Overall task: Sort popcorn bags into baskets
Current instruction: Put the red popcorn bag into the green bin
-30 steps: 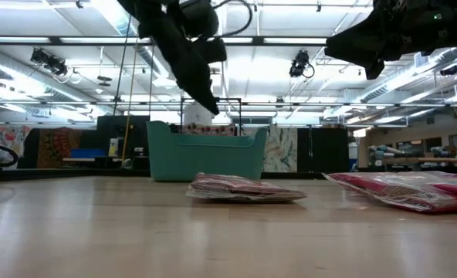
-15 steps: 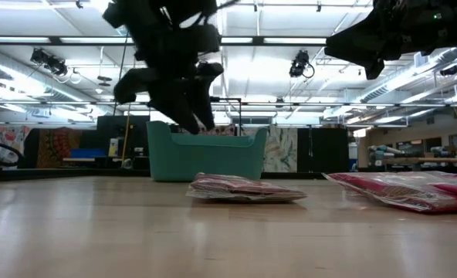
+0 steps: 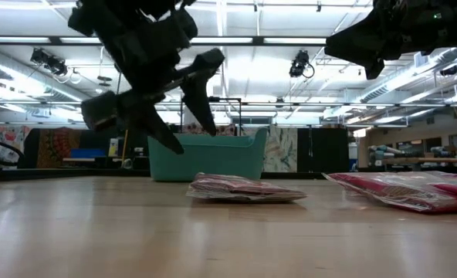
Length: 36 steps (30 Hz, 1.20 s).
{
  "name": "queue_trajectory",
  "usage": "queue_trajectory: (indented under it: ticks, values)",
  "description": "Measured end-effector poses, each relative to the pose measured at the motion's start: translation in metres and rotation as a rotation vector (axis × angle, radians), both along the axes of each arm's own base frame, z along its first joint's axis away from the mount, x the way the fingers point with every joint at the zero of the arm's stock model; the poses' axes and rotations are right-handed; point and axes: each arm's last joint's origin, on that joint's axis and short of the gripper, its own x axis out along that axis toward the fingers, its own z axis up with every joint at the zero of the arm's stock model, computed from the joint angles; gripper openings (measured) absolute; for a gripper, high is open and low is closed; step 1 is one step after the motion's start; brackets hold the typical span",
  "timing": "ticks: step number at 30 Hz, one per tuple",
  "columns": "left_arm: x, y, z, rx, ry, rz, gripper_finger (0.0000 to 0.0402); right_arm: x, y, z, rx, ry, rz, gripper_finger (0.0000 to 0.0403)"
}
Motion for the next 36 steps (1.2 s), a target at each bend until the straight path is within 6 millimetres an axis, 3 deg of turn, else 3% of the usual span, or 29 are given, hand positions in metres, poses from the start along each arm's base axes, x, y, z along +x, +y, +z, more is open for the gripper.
queue_trajectory:
  ticks: [7, 20, 30, 36]
  values:
    - [0.005, -0.005, -0.024, 0.050, 0.057, -0.059, 0.0232, 0.000, 0.000, 0.000, 0.001, -0.002, 0.000, 0.0119]
    - [0.012, -0.006, -0.037, 0.097, 0.051, -0.121, 0.0224, 0.000, 0.000, 0.000, 0.001, -0.001, 0.000, 0.0119]
    - [0.015, -0.006, -0.047, 0.118, 0.064, -0.136, 0.0164, 0.000, 0.000, 0.000, 0.000, 0.000, 0.000, 0.0119]
    - [0.014, -0.006, -0.048, 0.092, 0.072, -0.106, 0.0092, 0.001, 0.000, 0.000, -0.001, 0.002, 0.000, 0.0119]
